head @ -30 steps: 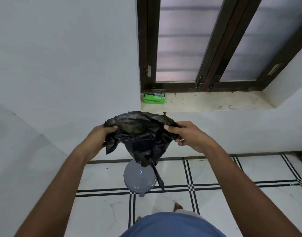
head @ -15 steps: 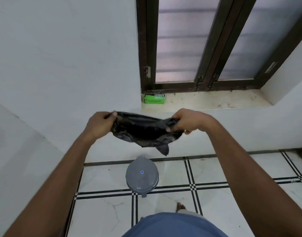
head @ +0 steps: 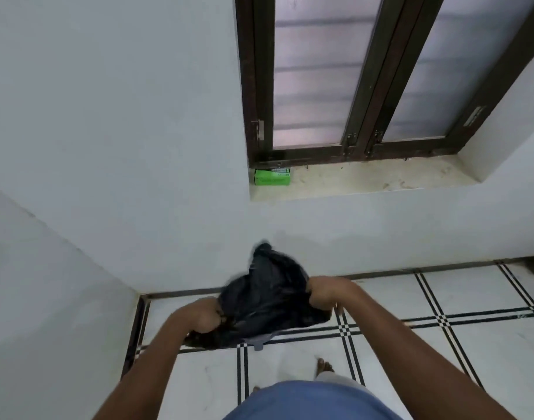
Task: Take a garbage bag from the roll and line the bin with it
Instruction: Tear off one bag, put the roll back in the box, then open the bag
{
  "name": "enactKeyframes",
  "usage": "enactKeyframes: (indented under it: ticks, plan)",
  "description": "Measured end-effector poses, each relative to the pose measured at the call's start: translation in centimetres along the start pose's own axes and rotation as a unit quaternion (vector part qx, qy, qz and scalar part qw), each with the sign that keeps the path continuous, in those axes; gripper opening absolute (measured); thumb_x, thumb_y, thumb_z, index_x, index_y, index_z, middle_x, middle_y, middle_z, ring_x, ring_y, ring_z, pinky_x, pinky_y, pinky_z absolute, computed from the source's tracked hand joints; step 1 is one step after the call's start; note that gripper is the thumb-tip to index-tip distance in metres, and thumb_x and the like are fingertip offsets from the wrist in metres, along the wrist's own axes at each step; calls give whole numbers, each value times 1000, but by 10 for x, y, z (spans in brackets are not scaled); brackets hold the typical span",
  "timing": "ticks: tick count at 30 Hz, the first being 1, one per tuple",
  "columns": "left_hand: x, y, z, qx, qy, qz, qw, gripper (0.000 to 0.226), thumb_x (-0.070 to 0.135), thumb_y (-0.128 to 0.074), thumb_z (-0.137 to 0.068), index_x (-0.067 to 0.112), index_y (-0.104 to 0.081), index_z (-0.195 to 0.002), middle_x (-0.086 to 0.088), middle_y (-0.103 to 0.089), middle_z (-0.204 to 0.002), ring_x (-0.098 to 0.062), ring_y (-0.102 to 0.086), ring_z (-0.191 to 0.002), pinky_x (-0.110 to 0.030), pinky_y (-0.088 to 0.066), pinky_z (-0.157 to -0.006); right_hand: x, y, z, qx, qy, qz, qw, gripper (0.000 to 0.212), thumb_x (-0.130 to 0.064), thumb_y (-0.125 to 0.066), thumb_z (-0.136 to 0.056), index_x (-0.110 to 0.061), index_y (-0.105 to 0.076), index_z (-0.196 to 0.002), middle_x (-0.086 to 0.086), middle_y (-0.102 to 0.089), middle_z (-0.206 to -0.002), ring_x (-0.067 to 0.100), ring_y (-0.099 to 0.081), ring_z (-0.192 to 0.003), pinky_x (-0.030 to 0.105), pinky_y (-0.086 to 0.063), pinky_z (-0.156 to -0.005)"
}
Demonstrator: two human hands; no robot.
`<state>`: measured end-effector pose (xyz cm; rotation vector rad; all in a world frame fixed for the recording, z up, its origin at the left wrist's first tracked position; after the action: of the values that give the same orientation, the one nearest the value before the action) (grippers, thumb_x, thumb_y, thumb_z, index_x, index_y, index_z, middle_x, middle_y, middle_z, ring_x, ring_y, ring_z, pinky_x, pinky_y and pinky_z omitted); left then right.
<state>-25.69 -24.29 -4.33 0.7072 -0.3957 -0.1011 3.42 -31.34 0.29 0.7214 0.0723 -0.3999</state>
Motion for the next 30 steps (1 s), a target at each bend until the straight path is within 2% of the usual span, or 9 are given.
enactKeyframes:
  ticks: [5,10,12,15,17,18,21,24,30]
  plan:
    - [3,67,26,302,63,222,925,38,31,-51,-115,7,-80,-108,-20,-80,-117,-39,-73,-114,-32,-47,-86,-1,59,12,245,42,-249,936,21,-11,-57,-95,-13,-78,-94,12,-79,-93,37,-79,-91,42,-64,-74]
    - [77,162,150,729,-162,178,641,35,14,-45,-116,4,-65,-143,-3,-70,-140,-23,-65,-130,-26,-45,-111,-44,127,118,605,255,-275,702,57,-6,-58,-99,-13,-61,-155,-5,-47,-169,23,-46,-158,21,-36,-126]
    - [88,132,132,682,-220,28,697,40,8,-46,-109,4,-62,-146,-13,-69,-143,-35,-65,-131,-47,-48,-112,-49,104,112,615,268,-169,722,59,-15,-54,-105,-15,-50,-164,-2,-39,-176,30,-44,-159,33,-41,-125]
    - [34,35,38,247,-73,-43,965,38,27,-44,-107,10,-72,-126,-17,-78,-123,-39,-73,-112,-44,-58,-96,-13,11,14,196,98,-17,975,42,-27,-52,-112,-9,-60,-149,18,-68,-147,40,-69,-127,46,-59,-101]
    - [-8,-43,25,-89,40,-141,985,44,38,-48,-110,4,-72,-126,-18,-74,-129,-36,-70,-115,-40,-55,-100,26,-57,3,-101,-18,44,994,36,-23,-55,-108,-1,-69,-132,18,-72,-137,40,-81,-106,50,-66,-94]
    - [-19,-56,28,-139,61,-138,979,45,41,-50,-110,4,-73,-123,-18,-73,-127,-33,-68,-112,-37,-53,-98,34,-67,7,-147,-36,-6,988,32,-19,-55,-106,2,-72,-123,19,-76,-128,40,-84,-96,51,-69,-88]
    - [-13,-33,21,30,64,134,988,38,34,-53,-111,7,-75,-95,-11,-76,-103,-27,-69,-98,-37,-51,-88,36,-38,1,-18,-4,-262,965,25,-4,-54,-100,7,-75,-108,28,-81,-107,42,-84,-90,53,-71,-79]
    - [13,13,36,234,70,255,935,37,32,-54,-112,6,-80,-107,-16,-80,-113,-35,-73,-109,-43,-57,-96,39,2,10,130,32,-364,922,24,-7,-57,-97,-9,-81,-102,12,-80,-98,33,-83,-91,42,-71,-74]
    - [78,73,81,376,-8,456,806,33,35,-52,-115,14,-76,-123,-5,-76,-117,-22,-70,-109,-26,-55,-89,34,54,36,290,156,-454,828,14,-30,-69,-99,-34,-80,-108,-11,-81,-107,18,-76,-109,43,-62,-104]
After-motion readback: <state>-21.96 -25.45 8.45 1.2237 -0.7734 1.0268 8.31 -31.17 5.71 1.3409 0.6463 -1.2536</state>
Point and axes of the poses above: each hand's wrist, its own z-axis away from the middle knuckle, its own y-axis out of the back of the hand, x = y × z, the point moved 7 cm from there along -z, towards the middle knuckle
